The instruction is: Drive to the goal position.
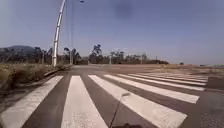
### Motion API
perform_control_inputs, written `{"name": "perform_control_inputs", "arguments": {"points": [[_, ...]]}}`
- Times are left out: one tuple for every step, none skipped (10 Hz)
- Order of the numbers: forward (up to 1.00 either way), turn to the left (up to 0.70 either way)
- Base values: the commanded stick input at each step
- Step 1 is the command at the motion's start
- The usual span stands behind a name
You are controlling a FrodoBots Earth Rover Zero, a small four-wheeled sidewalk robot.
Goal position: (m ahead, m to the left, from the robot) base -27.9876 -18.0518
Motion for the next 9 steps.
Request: {"name": "perform_control_inputs", "arguments": {"points": [[0.0,0.0],[0.0,0.0],[0.0,0.0],[0.7,0.0],[0.7,0.0],[0.7,0.0],[0.7,0.0],[0.7,0.0],[0.7,0.0]]}}
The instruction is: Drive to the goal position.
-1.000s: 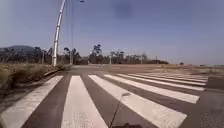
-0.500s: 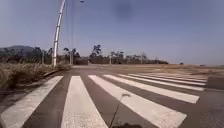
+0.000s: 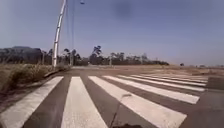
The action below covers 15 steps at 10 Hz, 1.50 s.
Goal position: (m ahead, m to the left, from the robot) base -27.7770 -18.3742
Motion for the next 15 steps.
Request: {"name": "perform_control_inputs", "arguments": {"points": [[0.7,0.0],[0.7,0.0],[0.7,0.0],[0.7,0.0],[0.7,0.0],[0.7,0.0],[0.7,0.0],[0.7,0.0],[0.7,0.0],[0.7,0.0],[0.7,0.0],[0.7,0.0],[0.7,0.0],[0.7,0.0],[0.7,0.0]]}}
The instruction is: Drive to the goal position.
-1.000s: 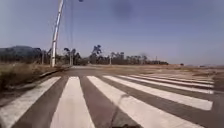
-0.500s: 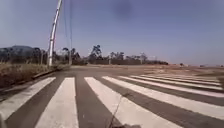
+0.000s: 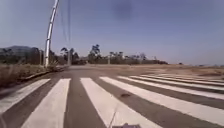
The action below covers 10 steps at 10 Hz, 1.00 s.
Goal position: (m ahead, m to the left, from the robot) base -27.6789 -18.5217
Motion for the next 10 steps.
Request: {"name": "perform_control_inputs", "arguments": {"points": [[0.7,0.0],[0.7,0.0],[0.7,0.0],[0.7,0.0],[0.7,0.0],[0.7,0.0],[0.7,0.0],[0.7,0.0],[0.7,0.0],[0.7,0.0]]}}
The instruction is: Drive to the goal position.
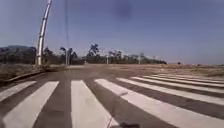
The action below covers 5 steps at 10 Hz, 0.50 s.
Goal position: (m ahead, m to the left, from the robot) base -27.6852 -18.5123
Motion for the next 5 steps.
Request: {"name": "perform_control_inputs", "arguments": {"points": [[0.7,0.0],[0.7,0.0],[0.7,0.0],[0.7,0.0],[0.7,0.0]]}}
